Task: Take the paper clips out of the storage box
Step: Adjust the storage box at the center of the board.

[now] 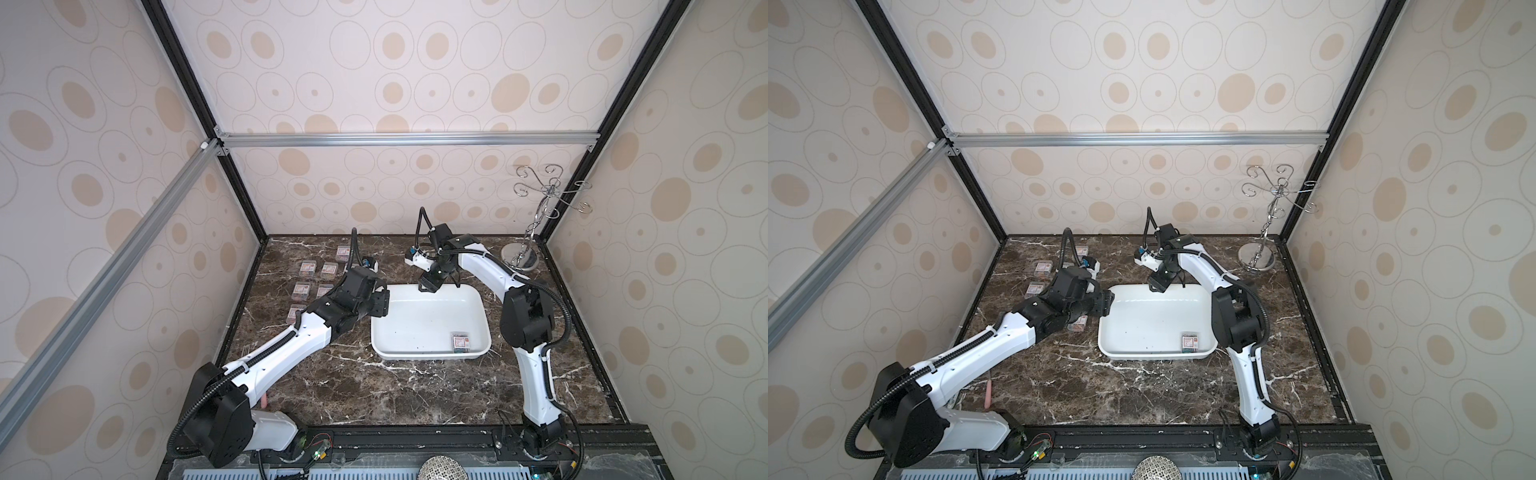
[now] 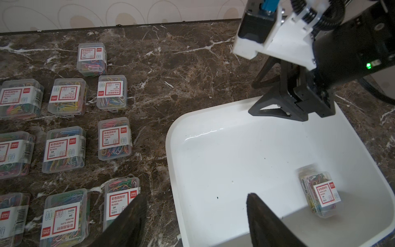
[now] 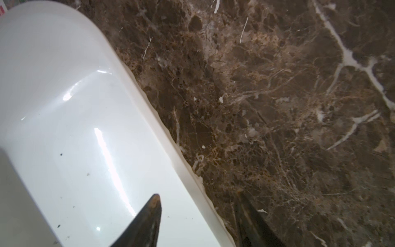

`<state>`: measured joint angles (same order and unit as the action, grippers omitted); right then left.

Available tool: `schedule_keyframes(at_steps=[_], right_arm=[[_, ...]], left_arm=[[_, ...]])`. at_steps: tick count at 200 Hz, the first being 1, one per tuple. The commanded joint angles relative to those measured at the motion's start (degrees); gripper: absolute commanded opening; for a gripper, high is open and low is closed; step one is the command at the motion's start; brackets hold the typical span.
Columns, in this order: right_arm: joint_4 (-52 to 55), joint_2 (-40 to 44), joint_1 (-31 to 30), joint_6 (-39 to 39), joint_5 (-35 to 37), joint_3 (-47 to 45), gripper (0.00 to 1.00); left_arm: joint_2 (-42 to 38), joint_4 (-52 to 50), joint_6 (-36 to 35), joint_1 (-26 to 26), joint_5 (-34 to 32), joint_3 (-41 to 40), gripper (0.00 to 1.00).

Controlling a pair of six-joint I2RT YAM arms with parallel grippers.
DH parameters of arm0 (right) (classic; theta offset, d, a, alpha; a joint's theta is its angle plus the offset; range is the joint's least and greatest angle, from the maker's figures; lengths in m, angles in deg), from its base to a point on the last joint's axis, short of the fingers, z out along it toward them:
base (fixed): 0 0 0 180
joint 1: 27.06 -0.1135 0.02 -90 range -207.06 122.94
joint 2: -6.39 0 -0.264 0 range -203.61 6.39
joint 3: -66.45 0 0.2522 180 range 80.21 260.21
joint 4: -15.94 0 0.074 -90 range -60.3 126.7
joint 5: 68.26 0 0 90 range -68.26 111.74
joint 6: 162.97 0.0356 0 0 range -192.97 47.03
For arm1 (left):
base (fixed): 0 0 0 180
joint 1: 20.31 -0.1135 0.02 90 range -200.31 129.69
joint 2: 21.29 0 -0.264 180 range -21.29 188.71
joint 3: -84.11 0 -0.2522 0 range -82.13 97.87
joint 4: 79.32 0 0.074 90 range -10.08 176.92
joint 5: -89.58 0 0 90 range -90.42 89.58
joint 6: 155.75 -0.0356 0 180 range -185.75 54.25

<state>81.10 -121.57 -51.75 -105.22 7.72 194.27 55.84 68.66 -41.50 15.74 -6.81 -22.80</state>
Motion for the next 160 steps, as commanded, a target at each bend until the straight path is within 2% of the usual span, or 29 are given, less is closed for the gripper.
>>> schedule_keyframes(at_steps=[1, 81, 118, 160], right_arm=[[2.4, -0.9, 0.0, -2.8, -1.6, 0.6, 0.55], [2.8, -5.0, 0.9, 2.4, 2.3, 4.6, 0.46], [6.5, -6.6, 4.0, 7.7, -0.1, 8.7, 0.32], [6.9, -5.0, 5.9, 13.4, 3.1, 6.8, 0.28]], left_arm=[[-1.1, -1.1, 0.3, 0.3, -1.4, 0.0, 0.73], [-0.7, -3.1, 0.1, 0.3, -1.8, 1.1, 0.73], [-0.4, -3.2, -0.3, 0.3, -1.7, 1.6, 0.73], [0.9, -3.5, -0.4, 0.3, -1.0, 2.6, 0.73]])
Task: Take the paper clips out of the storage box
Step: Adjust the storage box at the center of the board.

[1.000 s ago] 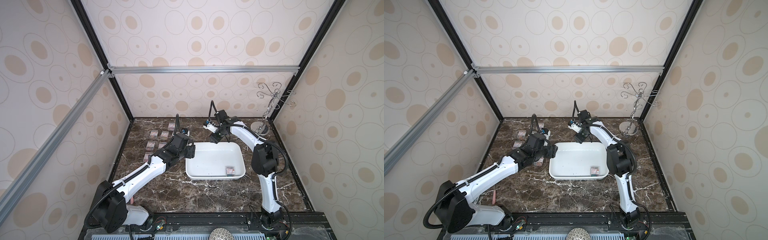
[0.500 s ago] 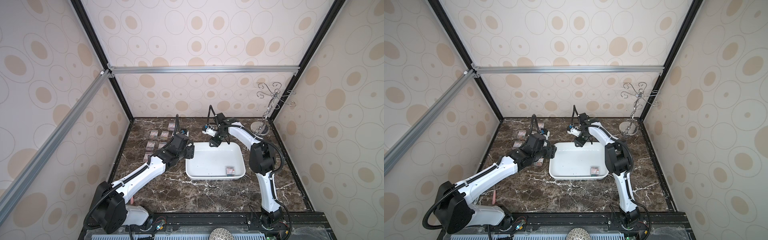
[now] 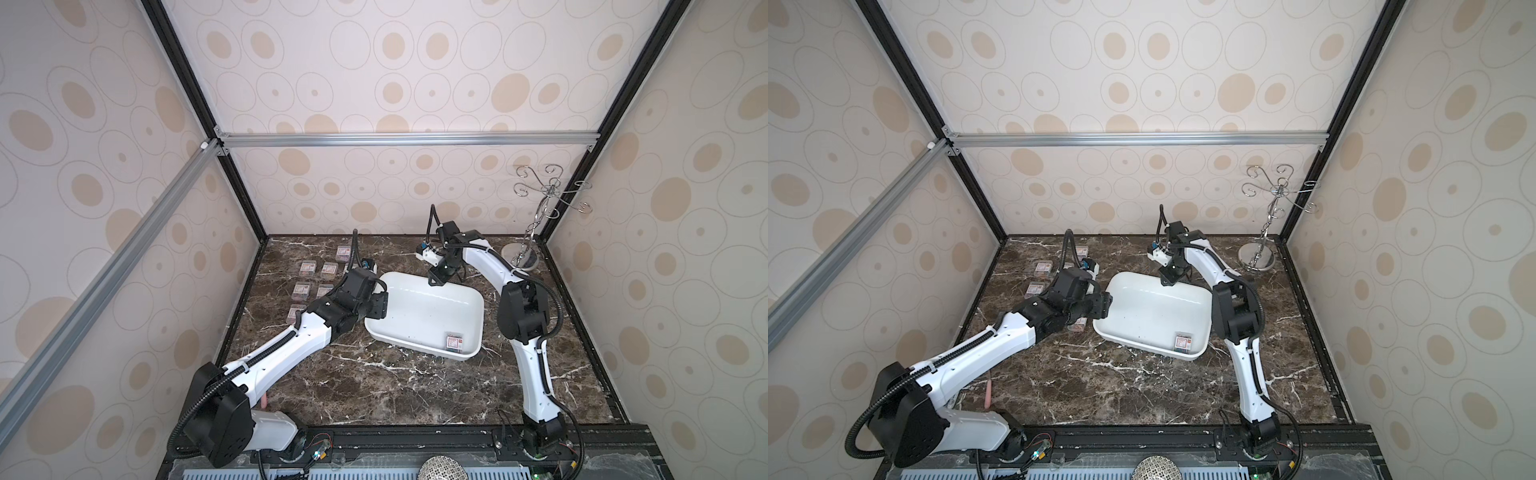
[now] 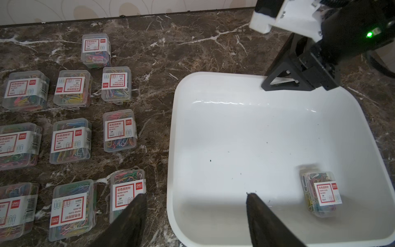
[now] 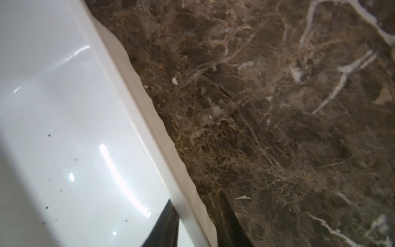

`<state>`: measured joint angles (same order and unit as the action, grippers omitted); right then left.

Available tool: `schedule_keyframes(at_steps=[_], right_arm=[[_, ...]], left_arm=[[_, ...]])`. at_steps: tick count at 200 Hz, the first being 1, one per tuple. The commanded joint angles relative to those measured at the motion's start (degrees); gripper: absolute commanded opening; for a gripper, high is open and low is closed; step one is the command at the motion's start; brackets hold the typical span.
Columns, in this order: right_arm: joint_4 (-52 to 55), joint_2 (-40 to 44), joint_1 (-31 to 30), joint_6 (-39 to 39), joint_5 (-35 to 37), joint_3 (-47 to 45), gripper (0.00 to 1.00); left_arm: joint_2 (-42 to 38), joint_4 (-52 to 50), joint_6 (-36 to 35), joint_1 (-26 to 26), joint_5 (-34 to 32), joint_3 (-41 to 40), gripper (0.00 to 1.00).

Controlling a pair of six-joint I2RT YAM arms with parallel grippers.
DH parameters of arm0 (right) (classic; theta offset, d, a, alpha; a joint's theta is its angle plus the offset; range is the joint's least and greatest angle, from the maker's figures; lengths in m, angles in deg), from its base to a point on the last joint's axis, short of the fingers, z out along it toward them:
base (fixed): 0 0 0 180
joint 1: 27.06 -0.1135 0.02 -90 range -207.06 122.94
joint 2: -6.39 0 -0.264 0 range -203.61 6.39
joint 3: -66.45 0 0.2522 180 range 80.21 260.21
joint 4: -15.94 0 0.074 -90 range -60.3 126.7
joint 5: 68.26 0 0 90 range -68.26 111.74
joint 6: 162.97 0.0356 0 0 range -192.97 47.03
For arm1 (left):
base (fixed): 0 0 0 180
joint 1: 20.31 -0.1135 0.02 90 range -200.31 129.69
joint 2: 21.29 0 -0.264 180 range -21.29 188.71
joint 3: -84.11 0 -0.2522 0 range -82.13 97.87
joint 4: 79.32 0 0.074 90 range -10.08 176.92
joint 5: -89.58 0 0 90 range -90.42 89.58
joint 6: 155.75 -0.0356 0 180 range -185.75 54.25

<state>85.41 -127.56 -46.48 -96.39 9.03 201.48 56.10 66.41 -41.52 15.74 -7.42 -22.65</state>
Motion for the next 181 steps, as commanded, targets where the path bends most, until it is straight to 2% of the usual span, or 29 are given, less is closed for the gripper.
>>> schedule_keyframes(at_steps=[1, 40, 111, 156, 181], right_arm=[[2.6, 1.1, 0.7, 4.7, 1.9, -0.6, 0.27], [2.2, 4.9, 3.1, 14.7, 2.8, -6.1, 0.23], [-8.7, 18.7, 6.9, 30.1, 3.0, -28.8, 0.15], [-17.7, 28.2, 7.0, 36.1, 1.0, -43.5, 0.13], [-19.8, 31.2, 7.0, 36.6, 1.3, -47.7, 0.13]], left_arm=[[0.6, -1.2, -0.4, 0.3, -0.3, 2.5, 0.73], [2.3, -1.7, -0.3, 0.4, 0.3, 3.5, 0.73], [5.2, -2.7, -0.6, 0.7, 0.8, 5.1, 0.72], [9.3, -4.8, -2.7, 2.7, 2.5, 7.5, 0.73], [14.0, -10.8, -6.4, 5.8, 2.5, 12.1, 0.73]])
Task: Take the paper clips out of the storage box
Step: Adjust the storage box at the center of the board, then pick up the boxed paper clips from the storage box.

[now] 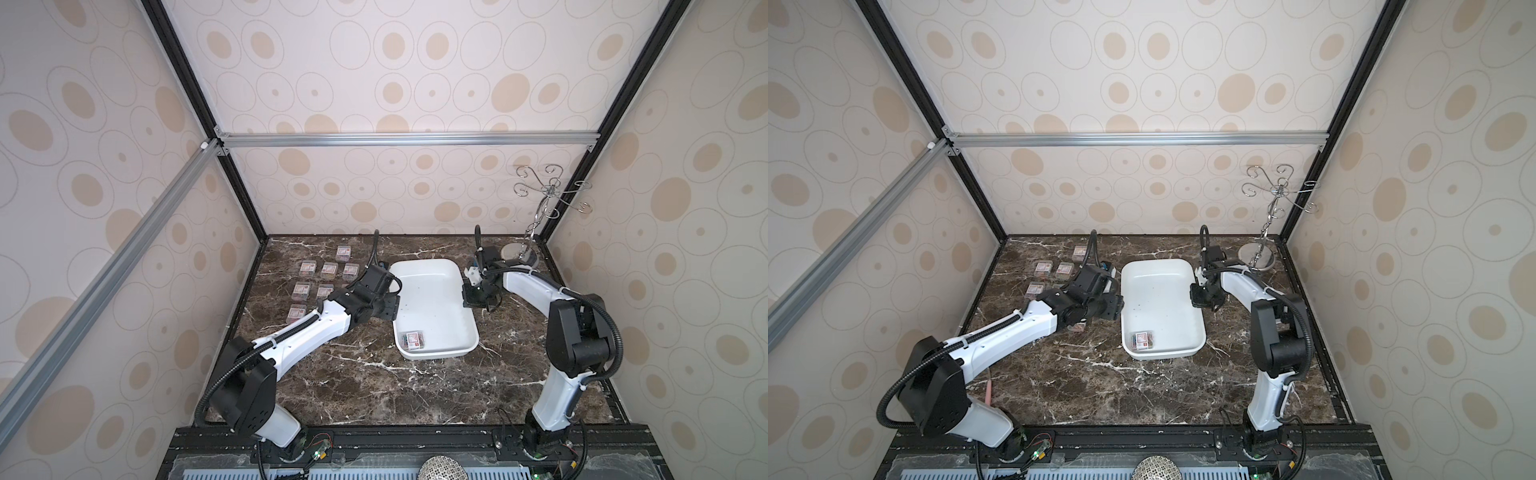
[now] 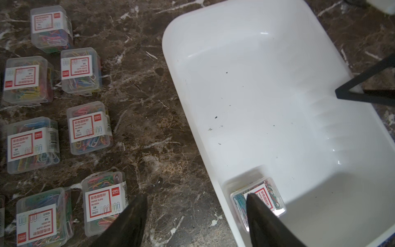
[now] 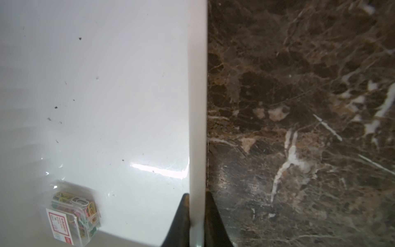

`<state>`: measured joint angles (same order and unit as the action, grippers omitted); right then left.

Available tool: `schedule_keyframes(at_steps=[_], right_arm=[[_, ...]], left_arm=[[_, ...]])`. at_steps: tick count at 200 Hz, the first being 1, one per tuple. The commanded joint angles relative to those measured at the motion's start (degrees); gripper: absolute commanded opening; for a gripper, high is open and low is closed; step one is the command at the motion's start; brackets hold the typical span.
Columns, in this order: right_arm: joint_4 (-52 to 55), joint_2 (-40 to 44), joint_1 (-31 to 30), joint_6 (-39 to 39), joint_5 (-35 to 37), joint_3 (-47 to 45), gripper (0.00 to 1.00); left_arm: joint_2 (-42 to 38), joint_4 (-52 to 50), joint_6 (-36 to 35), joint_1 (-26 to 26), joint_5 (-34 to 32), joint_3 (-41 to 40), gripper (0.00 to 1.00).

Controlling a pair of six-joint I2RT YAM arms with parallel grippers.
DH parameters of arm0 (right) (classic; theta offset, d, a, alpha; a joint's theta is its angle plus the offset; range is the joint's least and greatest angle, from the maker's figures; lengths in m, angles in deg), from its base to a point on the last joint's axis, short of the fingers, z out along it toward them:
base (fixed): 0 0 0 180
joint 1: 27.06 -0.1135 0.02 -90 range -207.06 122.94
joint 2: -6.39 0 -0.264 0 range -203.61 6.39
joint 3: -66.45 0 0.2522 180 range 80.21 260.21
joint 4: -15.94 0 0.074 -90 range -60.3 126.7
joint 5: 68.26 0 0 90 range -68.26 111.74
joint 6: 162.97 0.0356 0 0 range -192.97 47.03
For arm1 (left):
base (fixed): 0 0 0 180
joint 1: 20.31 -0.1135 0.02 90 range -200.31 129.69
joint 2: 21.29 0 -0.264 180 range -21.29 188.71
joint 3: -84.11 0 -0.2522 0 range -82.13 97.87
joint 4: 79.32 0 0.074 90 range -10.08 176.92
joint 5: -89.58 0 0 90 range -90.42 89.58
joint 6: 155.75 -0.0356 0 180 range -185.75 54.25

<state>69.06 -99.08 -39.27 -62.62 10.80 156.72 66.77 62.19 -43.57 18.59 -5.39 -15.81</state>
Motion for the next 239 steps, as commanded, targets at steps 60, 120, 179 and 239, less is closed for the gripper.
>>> schedule_keyframes(at_steps=[60, 120, 179, 239], right_arm=[[-0.2, 2.6, -0.1, -0.2, 0.3, -1.2, 0.13], [3.7, 1.7, 0.6, -2.1, -0.8, 2.0, 0.13], [4.8, 0.4, 0.9, -3.2, -2.2, 2.8, 0.12], [4.9, 0.7, 1.2, -4.0, -1.9, 2.1, 0.13]], left_arm=[[10.3, -14.3, -10.7, 10.1, 4.8, 12.0, 0.74], [20.6, -19.9, -21.4, 12.5, 4.6, 19.7, 0.77], [27.2, -23.6, -26.7, 13.2, 4.9, 23.7, 0.76], [28.4, -23.4, -27.5, 13.1, 1.5, 22.9, 0.72]])
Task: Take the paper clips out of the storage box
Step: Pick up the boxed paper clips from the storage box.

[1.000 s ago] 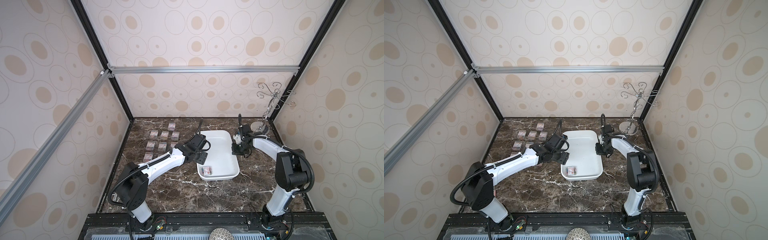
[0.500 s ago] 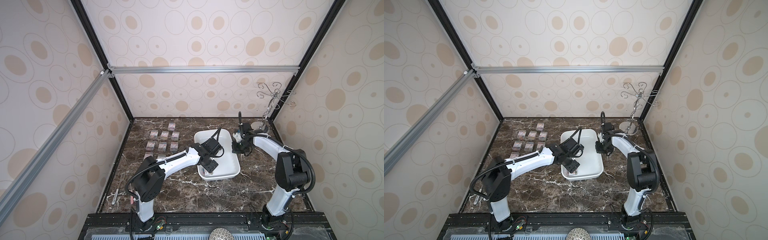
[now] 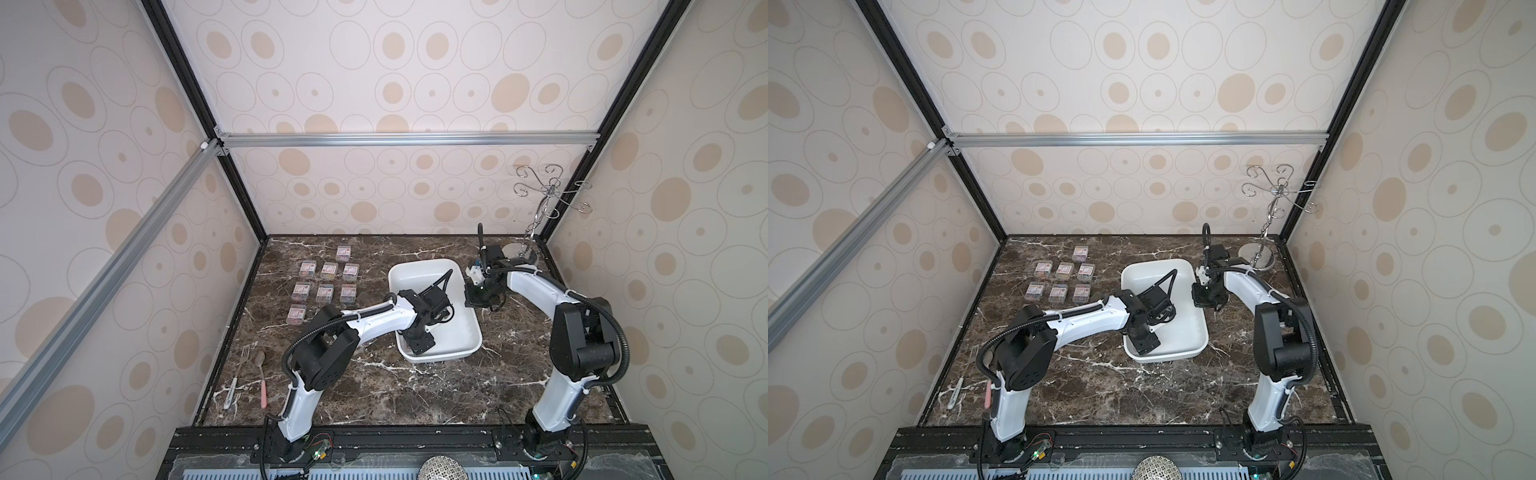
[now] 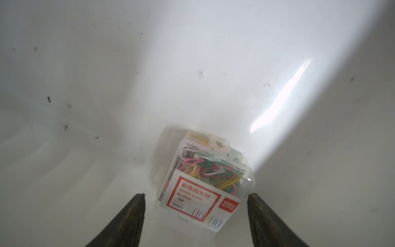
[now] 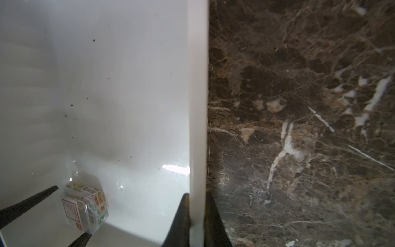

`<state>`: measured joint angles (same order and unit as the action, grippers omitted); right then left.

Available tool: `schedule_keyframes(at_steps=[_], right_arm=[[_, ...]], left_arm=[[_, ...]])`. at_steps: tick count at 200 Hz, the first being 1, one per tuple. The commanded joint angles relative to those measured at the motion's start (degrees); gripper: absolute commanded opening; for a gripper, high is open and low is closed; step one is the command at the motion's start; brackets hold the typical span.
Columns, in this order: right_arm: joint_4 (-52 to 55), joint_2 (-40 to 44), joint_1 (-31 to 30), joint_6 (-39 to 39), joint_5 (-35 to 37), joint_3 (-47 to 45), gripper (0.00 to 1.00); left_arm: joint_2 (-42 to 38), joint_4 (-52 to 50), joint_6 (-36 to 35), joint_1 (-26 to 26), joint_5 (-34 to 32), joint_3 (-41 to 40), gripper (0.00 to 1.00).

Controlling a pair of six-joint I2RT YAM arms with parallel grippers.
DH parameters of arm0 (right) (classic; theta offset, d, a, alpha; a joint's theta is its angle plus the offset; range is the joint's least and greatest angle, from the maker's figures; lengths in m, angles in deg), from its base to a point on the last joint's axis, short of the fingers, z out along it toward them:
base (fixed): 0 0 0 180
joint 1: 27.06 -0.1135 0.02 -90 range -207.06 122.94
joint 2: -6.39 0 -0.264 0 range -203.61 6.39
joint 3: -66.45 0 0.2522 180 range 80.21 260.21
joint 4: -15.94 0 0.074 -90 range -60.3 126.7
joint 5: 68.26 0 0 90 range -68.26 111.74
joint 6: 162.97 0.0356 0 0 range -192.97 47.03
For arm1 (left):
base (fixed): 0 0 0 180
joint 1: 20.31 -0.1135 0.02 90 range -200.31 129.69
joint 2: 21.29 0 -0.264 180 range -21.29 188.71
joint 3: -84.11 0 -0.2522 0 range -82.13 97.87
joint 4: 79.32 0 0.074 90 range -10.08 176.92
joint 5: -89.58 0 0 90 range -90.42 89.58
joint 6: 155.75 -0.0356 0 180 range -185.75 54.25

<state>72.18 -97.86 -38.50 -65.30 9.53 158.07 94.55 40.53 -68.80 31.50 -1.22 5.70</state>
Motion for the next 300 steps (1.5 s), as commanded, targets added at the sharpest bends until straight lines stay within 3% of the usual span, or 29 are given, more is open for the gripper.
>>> schedule_keyframes(at_steps=[1, 45, 139, 245, 300], right_arm=[[1.7, -0.5, 0.5, -1.3, -0.7, 0.7, 0.13], [1.9, -0.2, 0.8, -1.5, -0.6, 0.8, 0.12], [1.7, -0.3, 0.9, -1.7, -0.3, 0.5, 0.12], [1.2, 0.5, 1.4, -1.8, -1.0, -0.7, 0.12], [0.9, 0.7, 1.5, -1.9, -0.9, -1.1, 0.12]], left_arm=[[0.7, -1.7, -2.3, 0.2, -2.8, 1.4, 0.72], [1.9, -0.4, -0.8, -2.2, -5.8, 4.3, 0.68], [10.3, -3.1, -2.0, -5.2, -4.1, 16.2, 0.65], [10.5, -4.3, 4.3, -7.7, -1.4, 15.4, 0.68], [10.7, -3.6, 3.1, -8.4, 2.4, 15.0, 0.68]])
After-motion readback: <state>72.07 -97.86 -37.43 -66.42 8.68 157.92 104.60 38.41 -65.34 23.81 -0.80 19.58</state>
